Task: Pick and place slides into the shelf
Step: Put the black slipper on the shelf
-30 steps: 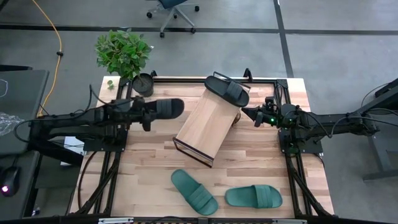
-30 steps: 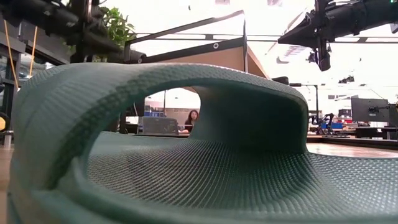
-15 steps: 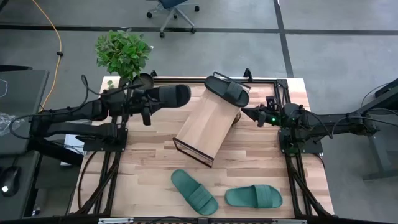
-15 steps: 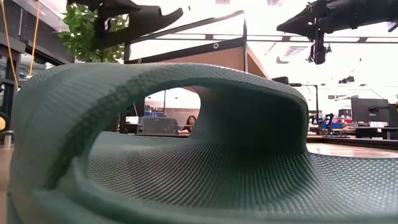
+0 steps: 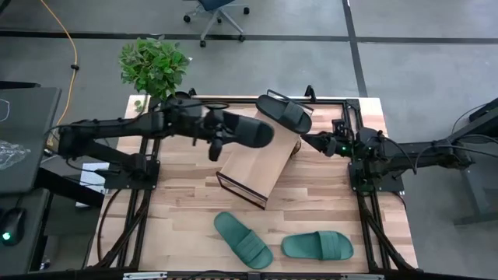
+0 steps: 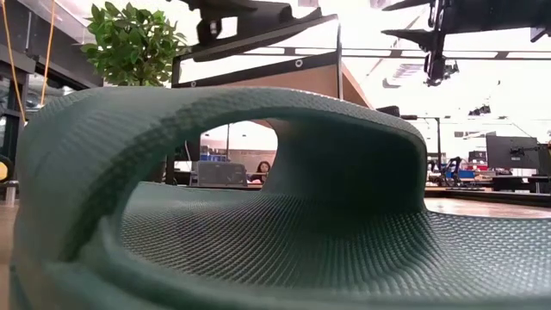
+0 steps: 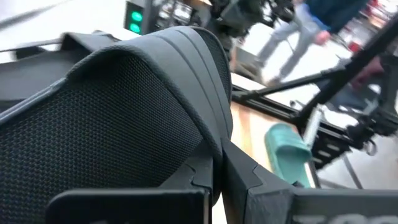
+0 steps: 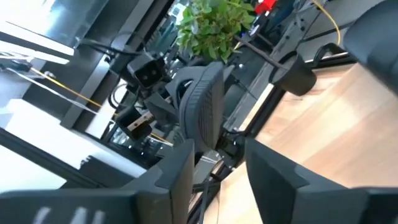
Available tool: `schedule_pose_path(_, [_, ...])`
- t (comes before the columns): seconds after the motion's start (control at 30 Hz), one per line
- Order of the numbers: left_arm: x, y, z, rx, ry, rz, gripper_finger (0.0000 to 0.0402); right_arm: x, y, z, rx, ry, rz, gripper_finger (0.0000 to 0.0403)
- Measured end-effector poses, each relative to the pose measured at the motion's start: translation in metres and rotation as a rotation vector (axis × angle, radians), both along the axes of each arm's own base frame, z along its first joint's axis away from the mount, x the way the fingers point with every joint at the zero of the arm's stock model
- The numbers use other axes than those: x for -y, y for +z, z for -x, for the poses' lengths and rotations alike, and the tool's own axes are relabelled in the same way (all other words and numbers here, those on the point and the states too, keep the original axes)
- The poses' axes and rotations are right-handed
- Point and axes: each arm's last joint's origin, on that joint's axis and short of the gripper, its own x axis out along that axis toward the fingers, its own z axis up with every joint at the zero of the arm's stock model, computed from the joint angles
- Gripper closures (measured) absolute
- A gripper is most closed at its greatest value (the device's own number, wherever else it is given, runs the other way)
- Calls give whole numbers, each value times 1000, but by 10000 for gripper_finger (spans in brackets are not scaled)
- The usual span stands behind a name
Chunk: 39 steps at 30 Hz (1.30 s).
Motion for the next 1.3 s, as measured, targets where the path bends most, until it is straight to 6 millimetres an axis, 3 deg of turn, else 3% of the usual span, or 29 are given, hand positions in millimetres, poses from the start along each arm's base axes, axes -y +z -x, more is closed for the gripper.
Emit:
schedule_pose_path(0.23, [-10,8,-33,-5,-44,-34,401,-7,-7,-14,-33,4,-4,244])
schedule_pose_path(0.4, [-13,6,-43,-15,-48,-28,401,-9,-7,-21,0,9,-1,244])
schedule_pose_path(0.67, [-14,2,-46,-30,-48,-20,401,-9,-10,-25,-5,3,-2,236])
schedule_pose_path(1.03, [-14,2,-46,-32,-36,-24,401,-8,-7,-26,26,-28,-1,151])
schedule_pose_path(1.3, [-14,1,-46,-38,-31,-24,401,-7,-2,-28,27,-66,-9,147])
